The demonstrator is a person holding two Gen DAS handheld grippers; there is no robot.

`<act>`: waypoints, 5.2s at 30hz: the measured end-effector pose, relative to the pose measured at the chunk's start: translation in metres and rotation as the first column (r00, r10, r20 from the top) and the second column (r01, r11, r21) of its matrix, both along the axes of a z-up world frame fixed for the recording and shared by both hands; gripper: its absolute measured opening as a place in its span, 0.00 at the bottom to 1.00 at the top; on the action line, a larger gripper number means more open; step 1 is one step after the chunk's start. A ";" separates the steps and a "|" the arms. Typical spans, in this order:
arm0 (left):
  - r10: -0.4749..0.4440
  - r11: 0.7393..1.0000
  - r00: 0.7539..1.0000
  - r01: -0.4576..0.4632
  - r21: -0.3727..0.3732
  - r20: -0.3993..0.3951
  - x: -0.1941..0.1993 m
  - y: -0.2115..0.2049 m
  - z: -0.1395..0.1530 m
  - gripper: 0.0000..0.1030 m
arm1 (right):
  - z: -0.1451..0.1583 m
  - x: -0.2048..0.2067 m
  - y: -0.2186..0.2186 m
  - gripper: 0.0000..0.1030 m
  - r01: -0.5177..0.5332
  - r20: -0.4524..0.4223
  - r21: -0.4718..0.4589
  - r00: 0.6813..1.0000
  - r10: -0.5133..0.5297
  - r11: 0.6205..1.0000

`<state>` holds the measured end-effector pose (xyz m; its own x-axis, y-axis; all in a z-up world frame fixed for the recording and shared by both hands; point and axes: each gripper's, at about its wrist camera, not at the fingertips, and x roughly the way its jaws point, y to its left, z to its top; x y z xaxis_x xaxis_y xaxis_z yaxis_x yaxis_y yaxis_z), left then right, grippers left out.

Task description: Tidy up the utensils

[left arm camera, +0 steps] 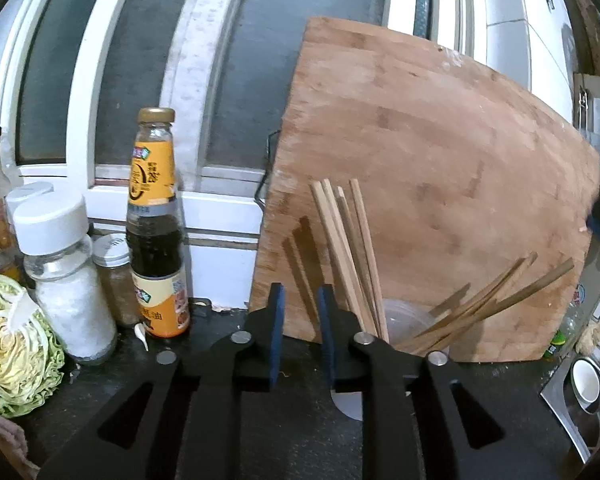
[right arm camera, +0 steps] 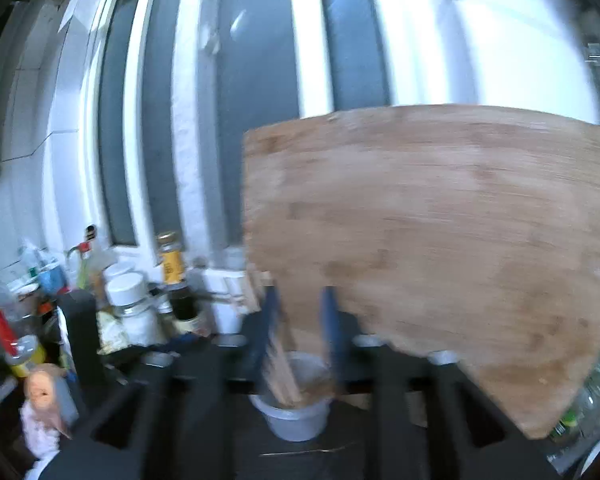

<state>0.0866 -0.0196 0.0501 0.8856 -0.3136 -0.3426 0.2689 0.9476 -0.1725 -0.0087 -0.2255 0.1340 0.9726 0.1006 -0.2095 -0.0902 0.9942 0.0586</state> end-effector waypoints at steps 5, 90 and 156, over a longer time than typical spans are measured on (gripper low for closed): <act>0.040 0.999 0.998 -0.041 0.012 0.047 -0.009 0.002 0.004 0.37 | -0.031 -0.011 -0.002 0.57 0.009 0.023 0.017 1.000 -0.010 1.000; 0.278 0.960 0.961 -0.277 0.032 -0.002 0.016 0.025 -0.008 0.83 | -0.185 0.125 -0.032 0.20 0.317 -0.702 0.153 0.702 -0.123 0.936; -0.268 0.960 0.948 0.278 0.036 -0.173 0.039 -0.043 -0.037 0.23 | -0.056 0.097 0.036 0.02 0.014 -0.047 0.000 0.999 -0.014 1.000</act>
